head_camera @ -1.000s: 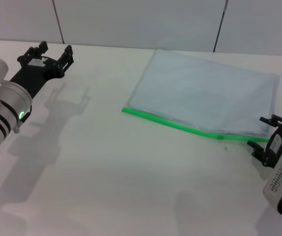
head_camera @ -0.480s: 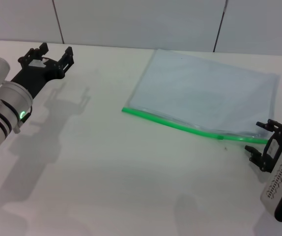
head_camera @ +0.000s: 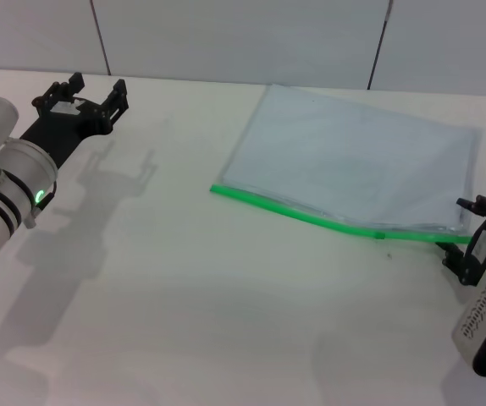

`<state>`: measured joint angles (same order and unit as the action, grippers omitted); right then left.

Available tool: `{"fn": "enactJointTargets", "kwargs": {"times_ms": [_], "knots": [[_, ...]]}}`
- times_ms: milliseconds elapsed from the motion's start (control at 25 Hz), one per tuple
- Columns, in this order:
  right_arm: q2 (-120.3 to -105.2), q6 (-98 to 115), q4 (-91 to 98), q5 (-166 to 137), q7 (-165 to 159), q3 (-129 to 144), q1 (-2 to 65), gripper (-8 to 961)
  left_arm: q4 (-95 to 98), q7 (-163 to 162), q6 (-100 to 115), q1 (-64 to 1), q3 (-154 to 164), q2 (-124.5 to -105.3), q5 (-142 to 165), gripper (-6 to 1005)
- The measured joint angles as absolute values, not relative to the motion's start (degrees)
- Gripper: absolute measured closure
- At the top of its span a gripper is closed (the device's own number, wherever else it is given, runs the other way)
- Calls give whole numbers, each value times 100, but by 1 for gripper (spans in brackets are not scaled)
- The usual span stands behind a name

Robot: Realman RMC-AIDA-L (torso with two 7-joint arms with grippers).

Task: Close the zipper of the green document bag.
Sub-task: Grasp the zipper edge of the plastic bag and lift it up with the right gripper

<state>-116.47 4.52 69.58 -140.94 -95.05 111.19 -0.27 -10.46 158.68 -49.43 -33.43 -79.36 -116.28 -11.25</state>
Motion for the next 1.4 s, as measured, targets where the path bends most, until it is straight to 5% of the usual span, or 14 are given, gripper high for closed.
{"fn": "enactJointTargets", "kwargs": {"times_ms": [1160, 1400], "knots": [[-11659, -1118, 5577, -14030, -8987, 11675, 920, 318, -1046, 15855, -4878, -3419, -7927, -11633, -1134, 313], [-11661, -1234, 5593, -13919, -8988, 11881, 937, 507, -1046, 15855, -4878, -3419, -7927, -11629, -1133, 317]]}}
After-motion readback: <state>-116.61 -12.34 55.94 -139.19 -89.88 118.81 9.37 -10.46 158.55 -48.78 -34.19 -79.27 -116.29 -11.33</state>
